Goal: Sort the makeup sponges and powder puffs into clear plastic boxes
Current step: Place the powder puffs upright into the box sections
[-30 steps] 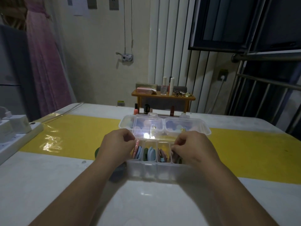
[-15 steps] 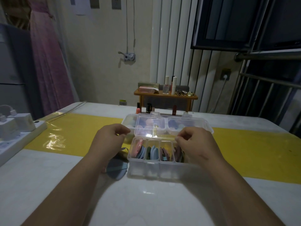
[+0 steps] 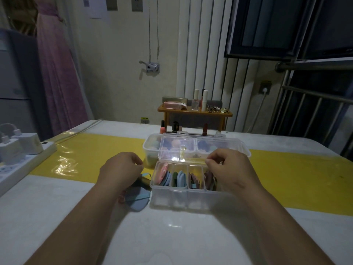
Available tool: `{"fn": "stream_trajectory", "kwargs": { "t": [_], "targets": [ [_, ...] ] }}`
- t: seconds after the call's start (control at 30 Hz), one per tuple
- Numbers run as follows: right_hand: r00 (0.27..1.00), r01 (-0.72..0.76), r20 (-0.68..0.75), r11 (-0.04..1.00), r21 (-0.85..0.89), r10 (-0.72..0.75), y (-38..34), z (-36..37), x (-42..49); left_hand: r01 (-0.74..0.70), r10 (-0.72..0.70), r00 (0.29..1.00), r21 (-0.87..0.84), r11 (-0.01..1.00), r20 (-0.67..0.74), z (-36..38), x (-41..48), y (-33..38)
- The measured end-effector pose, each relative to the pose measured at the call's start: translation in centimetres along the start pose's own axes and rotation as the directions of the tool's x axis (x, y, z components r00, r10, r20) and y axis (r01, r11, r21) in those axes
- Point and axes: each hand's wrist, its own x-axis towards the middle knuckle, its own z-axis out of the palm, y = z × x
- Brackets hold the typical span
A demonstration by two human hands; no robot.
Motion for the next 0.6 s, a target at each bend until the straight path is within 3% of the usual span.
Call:
{"fn": "stream_trajectory", "kwargs": {
  "t": [0.2,0.37,0.47,0.6],
  "targets": [
    [1.0,0.004,0.007,1.0,0.012,-0.004,0.02,0.03,-0.03,-0.078,0.086,0.99,-0.074,0.994,0.109,0.06,-0.4,0.96],
    [1.0,0.012,0.003,1.0,0.021,-0.012,0.04,0.02,-0.09,-0.154,0.135,0.943,0.041,0.987,0.305,0.05,-0.53,0.79],
    [1.0,0.01,0.011,1.0,0.025,-0.01,0.05,0.13,-0.08,-0.235,0.189,0.94,0.139,0.962,0.284,0.07,-0.7,0.68],
    [1.0,0.009,0.006,1.0,0.025,-0.009,0.0,0.08,-0.09,-0.22,0.199,0.963,0.104,0.97,0.183,0.06,-0.7,0.89]
  ]
}}
